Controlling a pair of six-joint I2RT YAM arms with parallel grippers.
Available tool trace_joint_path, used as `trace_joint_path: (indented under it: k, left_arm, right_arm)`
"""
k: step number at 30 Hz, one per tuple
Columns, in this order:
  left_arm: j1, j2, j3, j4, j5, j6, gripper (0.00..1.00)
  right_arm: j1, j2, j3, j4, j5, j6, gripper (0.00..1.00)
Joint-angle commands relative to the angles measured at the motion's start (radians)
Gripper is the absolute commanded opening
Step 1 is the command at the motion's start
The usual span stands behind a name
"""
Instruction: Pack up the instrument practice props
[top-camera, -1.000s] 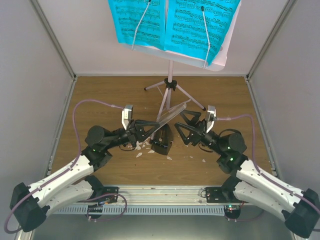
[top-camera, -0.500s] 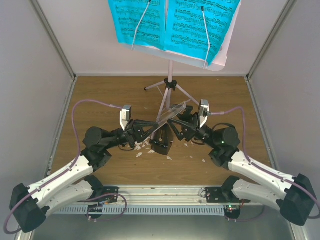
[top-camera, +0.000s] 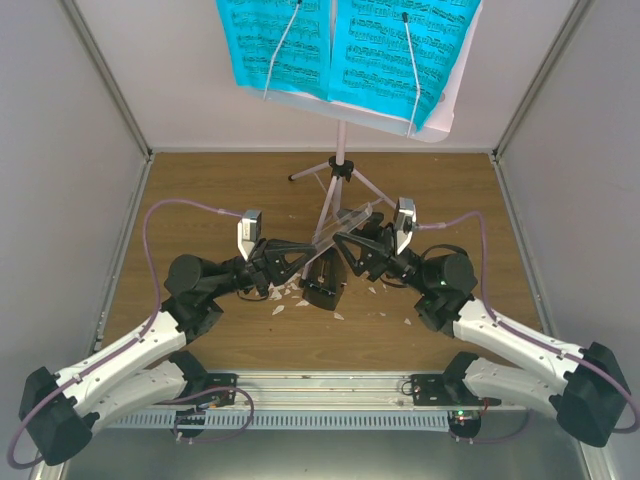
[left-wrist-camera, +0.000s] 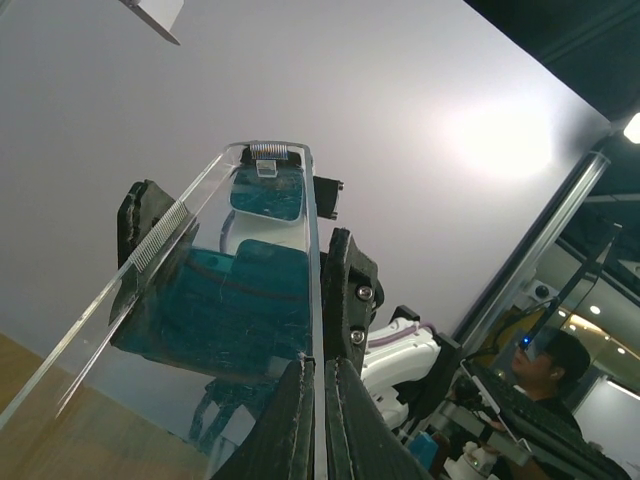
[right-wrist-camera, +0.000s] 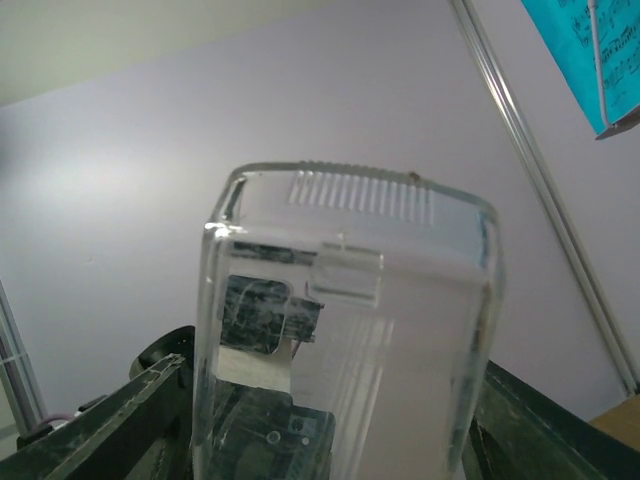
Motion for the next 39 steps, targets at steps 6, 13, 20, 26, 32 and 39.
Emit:
trace_joint_path:
  k: [6,13,20,26,32,39]
  left_arm:
    - [0.005,0.004,-0.006,0.087,0.008,-0.008,0.0]
    - [0.005,0.007,-0.015,0.097,0.011,-0.011,0.0]
    - [0.005,-0.002,-0.023,0.048,-0.004,0.016,0.13]
    - [0.008,-0.084,-0.046,-0.156,-0.087,0.125,0.96]
    - [0.034,-0.117,-0.142,-0.332,-0.101,0.21,0.99]
    - [0.037,-0.046,-0.18,-0.498,-0.2,0.4,0.99]
  right_arm:
    - [0.005,0.0,0.038,0.026,0.038,-0.011,0.71]
    - [0.006,0.011,0.05,0.003,0.053,-0.004,0.55]
    - [0.005,0.001,0.047,-0.041,0.081,-0.02,0.48]
    - [0.005,-0.082,0.087,-0.358,0.178,-0.183,0.47]
    - [0.006,-0.195,0.137,-0.803,0.353,-0.311,0.47]
    - [0.004,-0.244,0.132,-1.057,0.497,-0.339,0.47]
